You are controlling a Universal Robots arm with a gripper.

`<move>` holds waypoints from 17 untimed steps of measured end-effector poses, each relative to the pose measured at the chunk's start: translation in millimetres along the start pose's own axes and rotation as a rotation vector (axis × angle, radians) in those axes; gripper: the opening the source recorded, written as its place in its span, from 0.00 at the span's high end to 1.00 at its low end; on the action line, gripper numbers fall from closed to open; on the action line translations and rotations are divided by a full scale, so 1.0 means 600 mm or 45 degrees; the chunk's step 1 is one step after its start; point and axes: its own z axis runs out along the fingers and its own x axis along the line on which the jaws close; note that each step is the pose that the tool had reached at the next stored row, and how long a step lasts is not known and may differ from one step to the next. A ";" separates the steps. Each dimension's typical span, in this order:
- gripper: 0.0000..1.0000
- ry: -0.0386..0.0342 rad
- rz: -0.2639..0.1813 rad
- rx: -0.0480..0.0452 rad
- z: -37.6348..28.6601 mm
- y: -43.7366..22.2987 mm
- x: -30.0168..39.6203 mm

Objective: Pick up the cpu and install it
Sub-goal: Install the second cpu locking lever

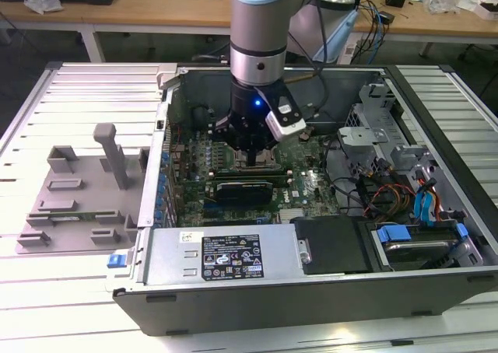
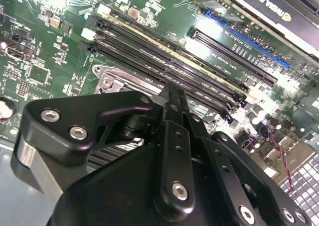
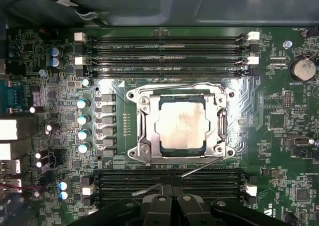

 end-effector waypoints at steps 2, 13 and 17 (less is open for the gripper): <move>0.89 -0.0001 -0.003 0.000 0.004 0.000 0.001; 0.89 -0.0003 -0.004 -0.004 0.015 0.001 0.027; 0.89 -0.0003 -0.006 -0.004 0.019 0.001 0.041</move>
